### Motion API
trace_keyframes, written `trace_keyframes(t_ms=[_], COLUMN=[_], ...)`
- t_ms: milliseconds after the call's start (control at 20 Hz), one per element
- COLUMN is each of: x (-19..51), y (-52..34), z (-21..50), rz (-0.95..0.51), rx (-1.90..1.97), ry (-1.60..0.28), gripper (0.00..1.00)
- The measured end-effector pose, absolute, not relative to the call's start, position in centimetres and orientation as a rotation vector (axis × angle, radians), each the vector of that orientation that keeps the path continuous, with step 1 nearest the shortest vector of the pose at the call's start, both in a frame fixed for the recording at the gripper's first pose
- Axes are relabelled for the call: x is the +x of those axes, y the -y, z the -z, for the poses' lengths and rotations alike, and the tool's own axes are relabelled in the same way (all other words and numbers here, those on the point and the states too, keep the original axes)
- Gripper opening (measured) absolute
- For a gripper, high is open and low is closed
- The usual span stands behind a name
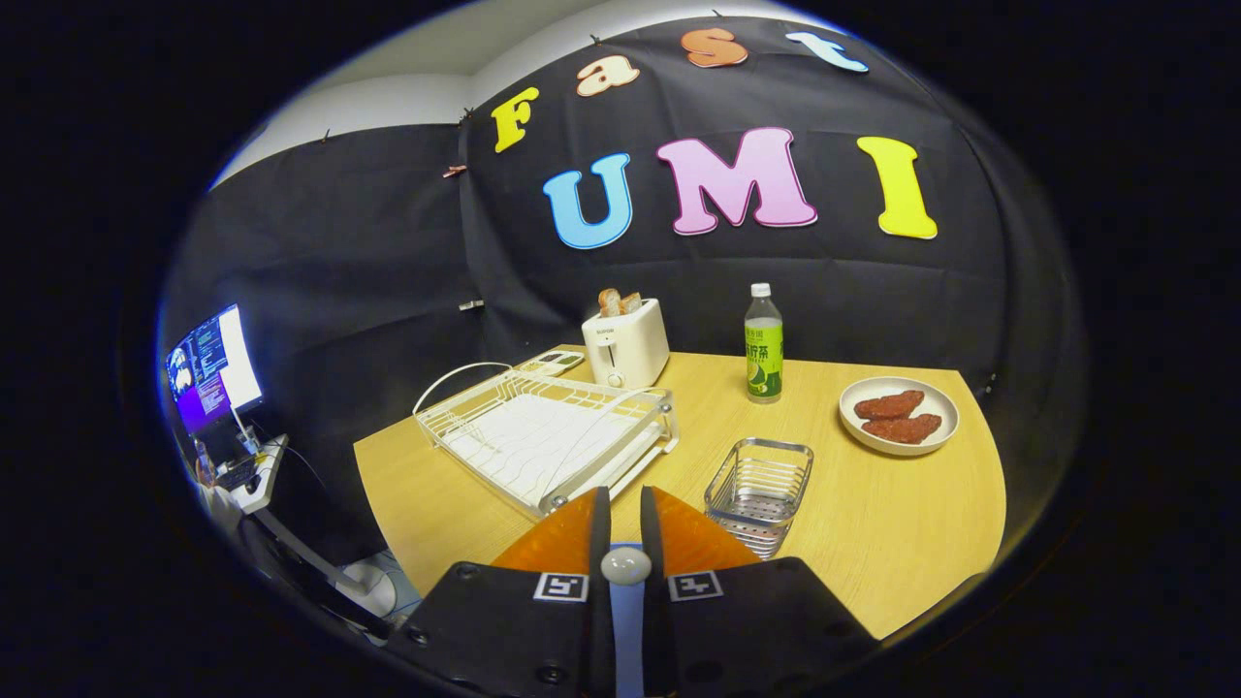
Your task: Take the plate from the dish rack, then take the spoon from the basket and place it into the plate.
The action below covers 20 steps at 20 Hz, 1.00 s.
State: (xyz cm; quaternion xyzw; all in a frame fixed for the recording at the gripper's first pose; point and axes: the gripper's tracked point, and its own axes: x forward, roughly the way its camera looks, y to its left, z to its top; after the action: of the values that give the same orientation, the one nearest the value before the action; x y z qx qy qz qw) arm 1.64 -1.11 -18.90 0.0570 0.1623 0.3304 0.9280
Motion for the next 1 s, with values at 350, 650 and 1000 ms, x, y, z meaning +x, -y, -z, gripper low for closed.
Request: trace_keyframes(t_ms=[350, 650, 1000], x=[0.6, 0.9, 2.8], y=[0.5, 1.9, 2.7], z=[22.7, 22.8, 14.8], rz=[-0.680, -0.657, -0.618], rx=[0.099, 0.119, 0.019], ry=[-0.423, -0.485, -0.324], gripper=[0.18, 0.42, 0.98])
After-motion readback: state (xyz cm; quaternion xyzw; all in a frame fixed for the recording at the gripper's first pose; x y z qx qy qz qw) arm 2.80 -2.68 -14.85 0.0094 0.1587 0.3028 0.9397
